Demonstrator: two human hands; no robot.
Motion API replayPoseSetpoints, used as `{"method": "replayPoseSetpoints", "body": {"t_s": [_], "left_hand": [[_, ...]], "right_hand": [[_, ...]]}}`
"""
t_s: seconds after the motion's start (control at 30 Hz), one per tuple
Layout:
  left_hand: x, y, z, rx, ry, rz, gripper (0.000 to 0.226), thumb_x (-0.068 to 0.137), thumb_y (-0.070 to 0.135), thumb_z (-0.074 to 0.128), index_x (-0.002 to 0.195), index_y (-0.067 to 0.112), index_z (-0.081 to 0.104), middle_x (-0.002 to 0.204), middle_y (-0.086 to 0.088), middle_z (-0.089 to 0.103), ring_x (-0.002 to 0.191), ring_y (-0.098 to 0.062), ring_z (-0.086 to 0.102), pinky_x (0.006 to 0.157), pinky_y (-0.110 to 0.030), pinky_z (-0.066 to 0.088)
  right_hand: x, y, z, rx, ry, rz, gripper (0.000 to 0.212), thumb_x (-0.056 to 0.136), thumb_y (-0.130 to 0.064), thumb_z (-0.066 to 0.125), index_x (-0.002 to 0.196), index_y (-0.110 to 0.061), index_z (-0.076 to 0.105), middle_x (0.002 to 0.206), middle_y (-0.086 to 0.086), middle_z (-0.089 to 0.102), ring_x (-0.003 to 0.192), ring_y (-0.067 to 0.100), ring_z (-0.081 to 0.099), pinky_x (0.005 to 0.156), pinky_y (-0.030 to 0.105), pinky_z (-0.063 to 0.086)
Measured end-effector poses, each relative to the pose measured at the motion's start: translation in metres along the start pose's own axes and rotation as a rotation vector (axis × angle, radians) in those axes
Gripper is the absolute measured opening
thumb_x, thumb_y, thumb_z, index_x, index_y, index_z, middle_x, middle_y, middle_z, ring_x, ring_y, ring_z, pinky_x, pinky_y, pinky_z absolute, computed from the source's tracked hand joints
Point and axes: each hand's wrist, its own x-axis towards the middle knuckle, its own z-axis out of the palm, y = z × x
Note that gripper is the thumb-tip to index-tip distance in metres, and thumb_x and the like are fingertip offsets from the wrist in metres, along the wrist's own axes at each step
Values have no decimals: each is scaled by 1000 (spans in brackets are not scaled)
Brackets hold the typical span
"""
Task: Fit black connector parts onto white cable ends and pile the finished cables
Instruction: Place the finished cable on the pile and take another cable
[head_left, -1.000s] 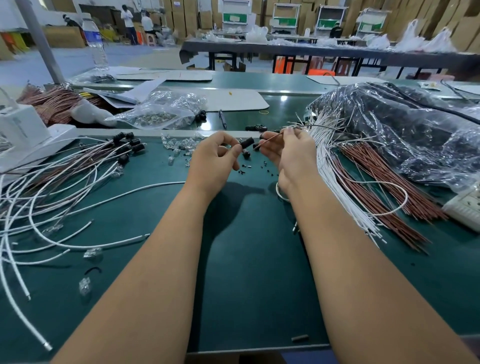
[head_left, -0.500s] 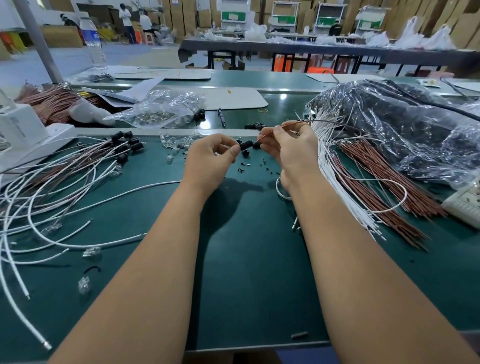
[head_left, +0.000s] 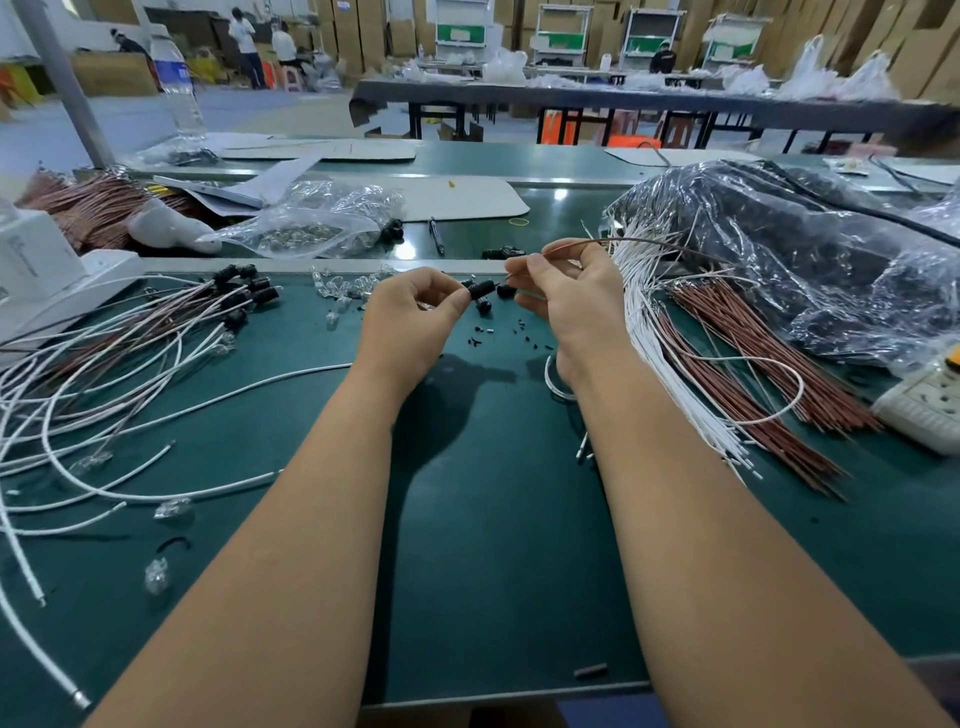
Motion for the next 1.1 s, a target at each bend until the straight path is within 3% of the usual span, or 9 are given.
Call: {"method": "replayPoseSetpoints", "body": {"t_s": [0.23, 0.33, 0.43, 0.57, 0.67, 0.83, 1.0, 1.1], "left_hand": [[-1, 3, -1, -39, 32, -1, 6, 90, 19, 66, 87, 13, 67, 78, -8, 62, 71, -16, 51, 69, -29, 45], [-1, 4, 1, -9, 24, 23, 7, 90, 18, 66, 89, 12, 67, 79, -3, 64, 66, -15, 49, 68, -28, 44], [0, 3, 3, 29, 21, 29, 6, 90, 17, 65, 88, 12, 67, 68, 9, 57, 58, -9, 45, 62, -25, 39], [0, 4, 3, 15, 31, 27, 9, 90, 17, 64, 86, 9, 67, 71, 1, 61, 61, -9, 50, 64, -24, 43], [-1, 9, 4, -13, 35, 52, 7, 89, 14, 65, 84, 9, 66, 68, 1, 61, 60, -7, 52, 63, -22, 45], [1, 7, 1, -56, 34, 7, 14, 92, 17, 63, 78, 21, 64, 79, -13, 67, 73, -17, 58, 72, -34, 52], [1, 6, 3, -69, 14, -7, 12, 92, 17, 63, 80, 19, 65, 72, -2, 64, 60, -3, 58, 62, -18, 48], [0, 6, 4, -61, 11, -5, 9, 91, 17, 64, 82, 16, 65, 71, -2, 64, 62, -8, 57, 63, -18, 47]], "right_hand": [[-2, 3, 7, -260, -39, -31, 16, 88, -4, 65, 79, -15, 57, 74, 2, 65, 65, 13, 65, 61, 25, 54], [-2, 2, 6, -282, -51, -5, 13, 87, -6, 66, 77, -14, 61, 72, 1, 65, 60, 9, 63, 60, 24, 52], [-4, -1, 8, -226, -75, 75, 18, 91, -17, 59, 75, -10, 64, 73, 7, 69, 61, 17, 66, 58, 27, 50], [-3, -5, 9, -219, -49, 130, 40, 100, -27, 39, 85, -9, 70, 74, 9, 70, 61, 19, 63, 60, 28, 47], [-3, -2, 10, -262, -110, 159, 39, 103, -24, 36, 100, -3, 69, 74, 8, 66, 62, 16, 58, 60, 28, 45], [-2, -1, 12, -205, -72, 180, 47, 104, -31, 36, 78, -12, 69, 67, 3, 63, 61, 15, 57, 60, 27, 48], [2, 4, 10, -252, -2, 170, 41, 104, -37, 36, 85, -9, 59, 70, 4, 56, 59, 16, 54, 55, 28, 48], [1, 5, 9, -276, -25, 140, 31, 103, -30, 39, 80, -13, 50, 68, 2, 55, 56, 14, 55, 54, 27, 49]]}}
